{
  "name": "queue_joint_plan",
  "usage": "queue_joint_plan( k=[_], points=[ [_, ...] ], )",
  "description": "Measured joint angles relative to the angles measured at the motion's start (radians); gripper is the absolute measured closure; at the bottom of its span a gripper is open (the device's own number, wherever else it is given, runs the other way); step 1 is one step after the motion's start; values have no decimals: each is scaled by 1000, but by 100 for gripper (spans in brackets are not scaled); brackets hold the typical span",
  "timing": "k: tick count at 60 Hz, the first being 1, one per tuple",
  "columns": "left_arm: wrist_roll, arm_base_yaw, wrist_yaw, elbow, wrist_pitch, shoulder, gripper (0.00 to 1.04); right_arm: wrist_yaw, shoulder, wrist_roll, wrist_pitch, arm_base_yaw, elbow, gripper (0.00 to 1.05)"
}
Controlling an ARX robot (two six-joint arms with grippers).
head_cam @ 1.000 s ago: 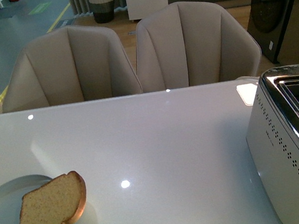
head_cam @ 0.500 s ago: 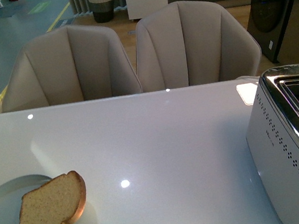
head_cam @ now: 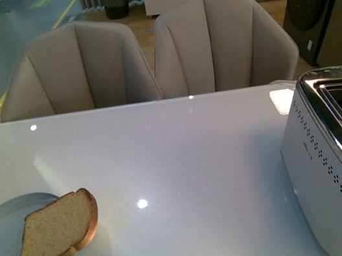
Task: Left arm holds plate, right arm toasts bread
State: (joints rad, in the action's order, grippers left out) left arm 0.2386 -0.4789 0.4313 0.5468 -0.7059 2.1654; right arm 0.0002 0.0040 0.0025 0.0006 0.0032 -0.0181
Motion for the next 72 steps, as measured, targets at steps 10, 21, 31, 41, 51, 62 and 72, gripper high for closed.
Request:
queue_joint_plan(
  k=[10,21,31,41,51,62,72],
  points=[
    [-2,0,3,50,0,82,7,0,0,0,0,0,0,9],
    [-11,4,-2,97,1,158,7,0,0,0,0,0,0,9],
    [-46,13,-9,137,-1,213,7,0,0,0,0,0,0,9],
    [-55,26,-11,159,-2,227,7,0,0,0,0,0,0,9],
    [-71,42,-12,172,2,234,16,0,0,0,0,0,0,9],
    [-99,52,-16,182,19,240,48,0,0,0,0,0,0,9],
    [-124,58,-13,182,34,243,74,0,0,0,0,0,0,9]
  ],
)
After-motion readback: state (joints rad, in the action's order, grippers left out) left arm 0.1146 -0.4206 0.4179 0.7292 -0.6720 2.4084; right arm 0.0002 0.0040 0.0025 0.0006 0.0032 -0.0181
